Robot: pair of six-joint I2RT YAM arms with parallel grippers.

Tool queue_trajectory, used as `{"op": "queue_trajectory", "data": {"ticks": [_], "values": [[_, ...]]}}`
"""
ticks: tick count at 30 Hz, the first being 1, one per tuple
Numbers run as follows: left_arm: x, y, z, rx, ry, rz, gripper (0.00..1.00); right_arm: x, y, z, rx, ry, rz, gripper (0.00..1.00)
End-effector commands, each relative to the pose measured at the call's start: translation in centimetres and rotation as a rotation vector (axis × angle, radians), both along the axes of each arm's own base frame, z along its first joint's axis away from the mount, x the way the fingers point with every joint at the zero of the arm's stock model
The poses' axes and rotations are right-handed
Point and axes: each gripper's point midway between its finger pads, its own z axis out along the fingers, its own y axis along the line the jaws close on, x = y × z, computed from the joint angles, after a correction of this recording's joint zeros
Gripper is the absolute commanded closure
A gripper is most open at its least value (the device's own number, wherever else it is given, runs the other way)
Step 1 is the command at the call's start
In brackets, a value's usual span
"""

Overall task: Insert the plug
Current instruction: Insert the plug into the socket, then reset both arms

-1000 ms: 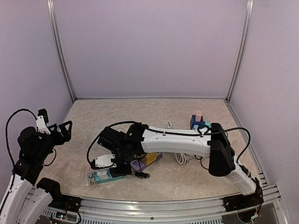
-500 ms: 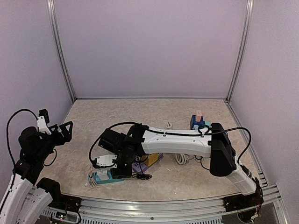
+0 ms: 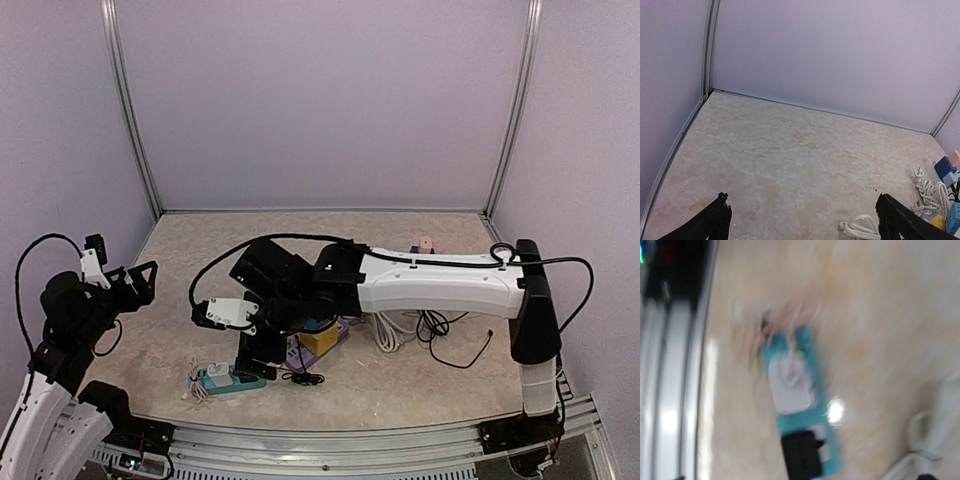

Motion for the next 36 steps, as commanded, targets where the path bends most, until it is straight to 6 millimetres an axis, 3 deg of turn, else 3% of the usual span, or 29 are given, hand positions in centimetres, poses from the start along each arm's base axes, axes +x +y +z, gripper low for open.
{"op": "queue_trajectory", "data": {"ticks": [1, 3, 6, 9, 12, 16, 18, 21, 24, 27, 32, 36], "values": [[0.2, 0.2, -0.3, 0.011, -0.006, 0.001, 0.01, 1.1, -0.3, 11.0, 0.349, -0.077, -0.092, 0.0], [0.2, 0.3, -0.3, 0.012, -0.006, 0.006, 0.01, 3.2, -2.6, 13.4, 0.439, -0.102, -0.195, 0.0], [0.2, 0.4, -0.3, 0.011, -0.007, 0.007, 0.01, 8.6, -8.0, 15.6, 0.531, -0.142, -0.455, 0.0], [0.2, 0.3, -0.3, 0.011, -0.01, 0.002, 0.01, 13.6, -15.4, 15.3, 0.541, -0.142, -0.747, 0.0], [0.2, 0.3, -0.3, 0.01, -0.017, 0.004, 0.01, 16.9, -23.8, 14.4, 0.53, -0.174, -1.033, 0.0], [0.1, 0.5, -0.2, 0.015, -0.025, 0.016, 0.01, 17.8, -34.7, 11.2, 0.431, -0.223, -1.34, 0.0], [0.1, 0.6, -0.3, 0.016, -0.023, 0.021, 0.01, 17.4, -39.9, 9.8, 0.384, -0.254, -1.478, 0.0], [0.2, 0.8, -0.3, 0.017, -0.024, 0.029, 0.01, 15.7, -46.2, 8.2, 0.344, -0.285, -1.638, 0.0], [0.3, 1.1, -0.6, 0.012, -0.02, 0.039, 0.01, 13.8, -50.1, 6.2, 0.335, -0.241, -1.728, 0.0], [0.5, 1.8, -0.8, 0.008, -0.018, 0.066, 0.01, 12.2, -52.6, 4.7, 0.342, -0.203, -1.791, 0.0], [0.5, 3.8, -0.7, 0.013, -0.021, 0.143, 0.01, 12.4, -52.4, 1.7, 0.304, -0.093, -1.773, 0.0], [0.4, 4.8, -0.5, 0.017, -0.032, 0.178, 0.01, 13.9, -51.3, 1.2, 0.273, -0.073, -1.718, 0.0]]}}
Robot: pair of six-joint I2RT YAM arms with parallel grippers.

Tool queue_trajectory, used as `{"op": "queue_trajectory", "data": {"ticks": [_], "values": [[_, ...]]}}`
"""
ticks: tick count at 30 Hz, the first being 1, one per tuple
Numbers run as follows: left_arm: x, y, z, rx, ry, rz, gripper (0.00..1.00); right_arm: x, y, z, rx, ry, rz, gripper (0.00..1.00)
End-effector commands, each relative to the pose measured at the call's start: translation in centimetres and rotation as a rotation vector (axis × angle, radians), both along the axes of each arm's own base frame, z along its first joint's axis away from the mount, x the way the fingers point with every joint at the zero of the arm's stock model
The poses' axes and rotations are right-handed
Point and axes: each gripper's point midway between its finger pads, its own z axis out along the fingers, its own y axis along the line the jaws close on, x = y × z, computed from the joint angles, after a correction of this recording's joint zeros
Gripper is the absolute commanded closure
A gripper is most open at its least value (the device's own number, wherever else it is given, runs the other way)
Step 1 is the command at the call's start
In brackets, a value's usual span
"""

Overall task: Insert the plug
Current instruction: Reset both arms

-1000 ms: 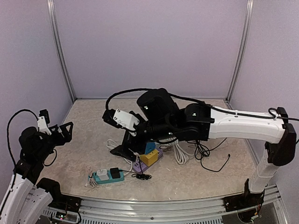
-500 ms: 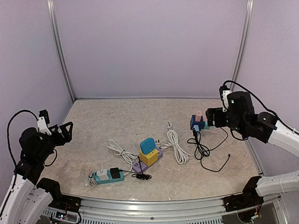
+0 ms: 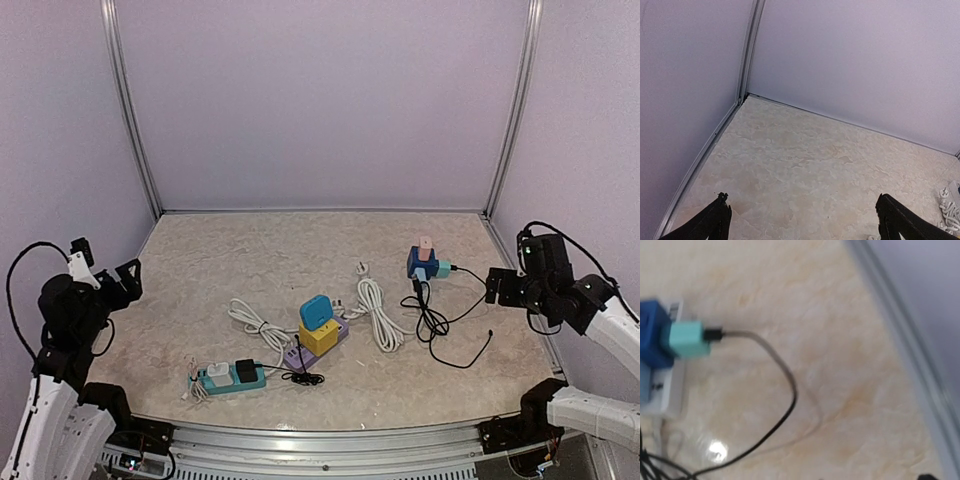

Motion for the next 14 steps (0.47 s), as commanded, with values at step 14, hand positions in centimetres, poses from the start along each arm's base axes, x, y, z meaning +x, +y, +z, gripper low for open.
{"op": "queue_trajectory", "data": {"ticks": [14], "values": [[0.3, 2.1, -1.0, 0.015, 0.027, 0.06, 0.01, 3.3, 3.2, 0.8, 0.147, -0.085, 0.081, 0.0]]}}
